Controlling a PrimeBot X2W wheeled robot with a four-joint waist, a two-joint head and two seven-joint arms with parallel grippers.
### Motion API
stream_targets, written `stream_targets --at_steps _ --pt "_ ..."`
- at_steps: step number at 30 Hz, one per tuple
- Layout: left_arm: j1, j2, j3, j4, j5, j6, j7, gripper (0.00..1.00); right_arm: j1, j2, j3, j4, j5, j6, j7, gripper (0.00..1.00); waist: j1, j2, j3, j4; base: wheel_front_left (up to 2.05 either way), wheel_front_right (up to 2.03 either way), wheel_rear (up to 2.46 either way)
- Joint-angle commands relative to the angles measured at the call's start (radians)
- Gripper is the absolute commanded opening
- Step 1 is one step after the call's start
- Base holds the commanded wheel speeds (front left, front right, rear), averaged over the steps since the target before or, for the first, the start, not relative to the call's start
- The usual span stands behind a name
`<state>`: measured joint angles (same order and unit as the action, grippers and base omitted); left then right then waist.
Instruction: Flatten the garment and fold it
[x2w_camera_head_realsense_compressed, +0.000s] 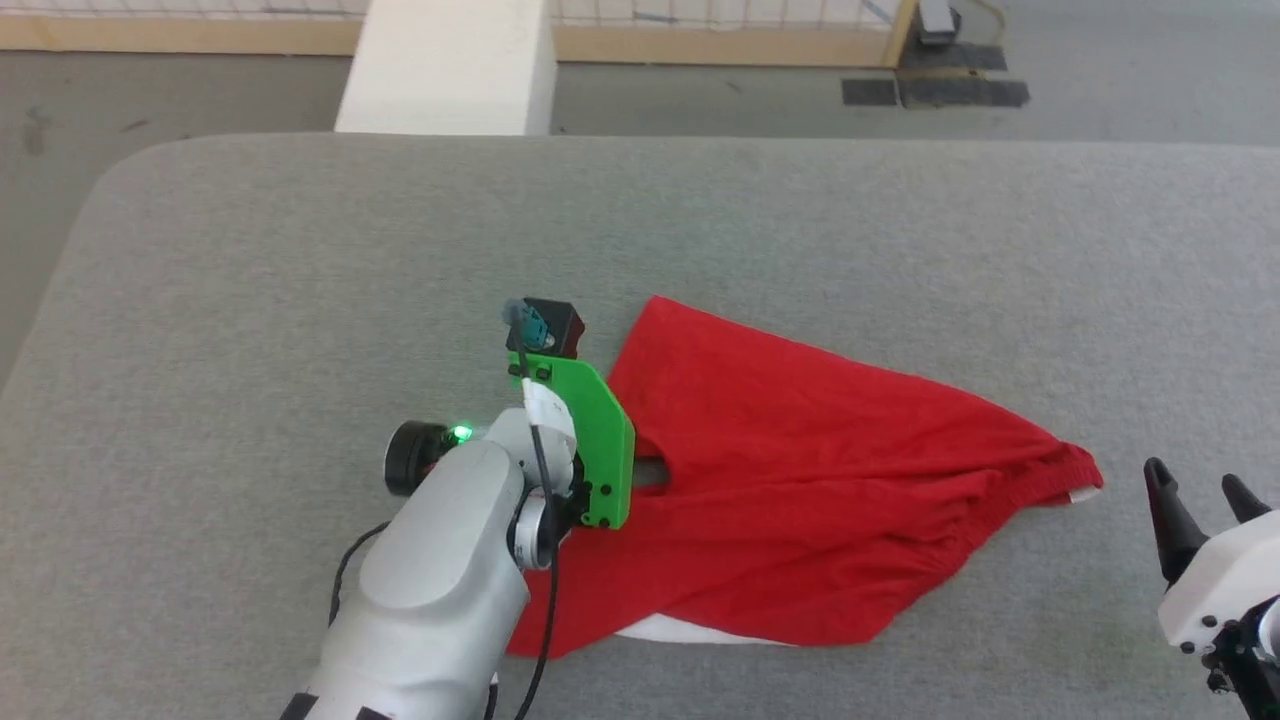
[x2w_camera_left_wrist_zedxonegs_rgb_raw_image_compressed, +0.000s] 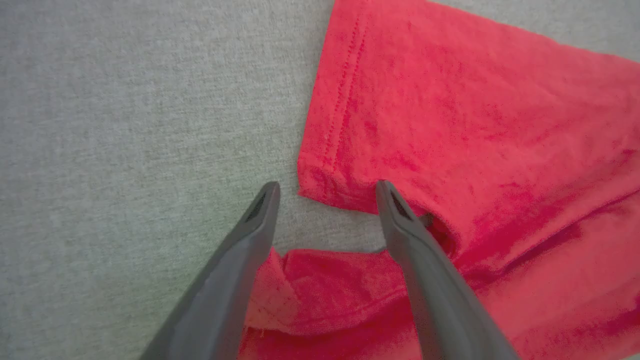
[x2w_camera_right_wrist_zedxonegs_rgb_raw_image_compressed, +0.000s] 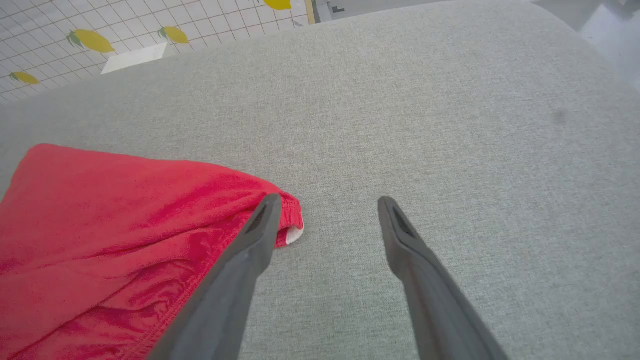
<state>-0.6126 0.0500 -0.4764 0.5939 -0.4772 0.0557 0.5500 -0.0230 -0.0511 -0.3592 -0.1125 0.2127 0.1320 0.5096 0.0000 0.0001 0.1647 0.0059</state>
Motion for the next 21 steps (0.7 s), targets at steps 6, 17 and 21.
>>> stream_targets --at_steps 6,17,21 --pt "-0.031 0.005 -0.014 0.063 0.003 0.012 0.018 1.00 -0.028 0.001 0.010 0.022 0.014 -0.001 -0.023 1.00 0.0000 -0.0001 0.040 -0.028 0.00 0.00 0.00" --pt "-0.020 0.002 0.039 0.032 -0.091 -0.005 -0.101 0.00 -0.031 0.001 0.019 0.036 0.001 -0.001 -0.028 1.00 0.0000 -0.0001 0.009 0.038 0.00 0.00 0.00" --pt "0.018 0.010 0.091 -0.023 -0.132 0.010 -0.155 0.00 -0.020 0.001 0.021 0.041 0.000 -0.001 -0.024 1.00 0.0000 -0.0001 -0.018 0.082 0.00 0.00 0.00"
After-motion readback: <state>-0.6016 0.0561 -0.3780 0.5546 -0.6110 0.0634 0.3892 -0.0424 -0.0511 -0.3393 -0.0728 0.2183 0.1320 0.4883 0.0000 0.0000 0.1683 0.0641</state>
